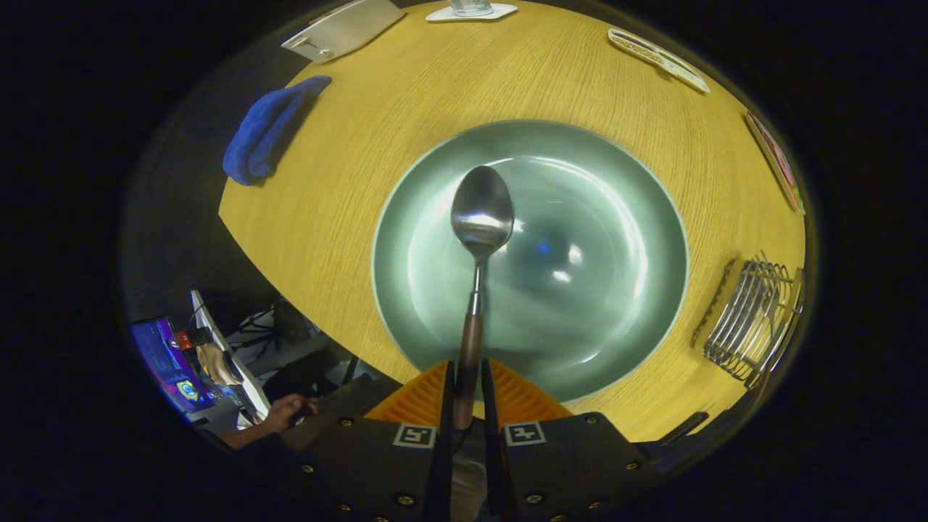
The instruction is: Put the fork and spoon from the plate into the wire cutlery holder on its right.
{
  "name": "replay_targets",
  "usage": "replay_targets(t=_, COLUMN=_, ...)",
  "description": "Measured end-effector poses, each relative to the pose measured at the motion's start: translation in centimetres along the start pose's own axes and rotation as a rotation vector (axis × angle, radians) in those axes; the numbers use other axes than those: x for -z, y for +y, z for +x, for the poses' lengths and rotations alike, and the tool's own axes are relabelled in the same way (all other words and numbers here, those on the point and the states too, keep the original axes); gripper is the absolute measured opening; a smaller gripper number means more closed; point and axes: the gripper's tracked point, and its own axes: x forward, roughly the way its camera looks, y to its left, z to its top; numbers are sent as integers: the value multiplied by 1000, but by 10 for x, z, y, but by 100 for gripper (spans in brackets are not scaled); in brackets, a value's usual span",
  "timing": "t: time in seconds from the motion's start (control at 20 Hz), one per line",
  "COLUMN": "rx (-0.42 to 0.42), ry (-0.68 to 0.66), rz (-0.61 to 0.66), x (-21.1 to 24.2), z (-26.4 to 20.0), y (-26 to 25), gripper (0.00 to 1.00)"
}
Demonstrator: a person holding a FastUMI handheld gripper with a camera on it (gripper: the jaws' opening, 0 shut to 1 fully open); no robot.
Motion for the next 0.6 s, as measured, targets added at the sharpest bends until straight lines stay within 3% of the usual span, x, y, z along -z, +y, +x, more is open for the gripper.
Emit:
replay_targets(t=0.3, rx=69, ry=28, rz=-82, x=15, z=22, y=-20, gripper=20)
replay_targets(t=0.35, rx=95, ry=40, rz=-85, x=19, z=27, y=-23, gripper=12)
replay_targets(t=0.5, rx=109, ry=30, rz=-131, x=13, z=8, y=-20, gripper=12)
replay_targets(t=0.55, rx=123, ry=48, rz=-164, x=18, z=2, y=-25, gripper=2)
replay_targets(t=0.6, rx=122, ry=45, rz=-181, x=17, z=-5, y=-24, gripper=2)
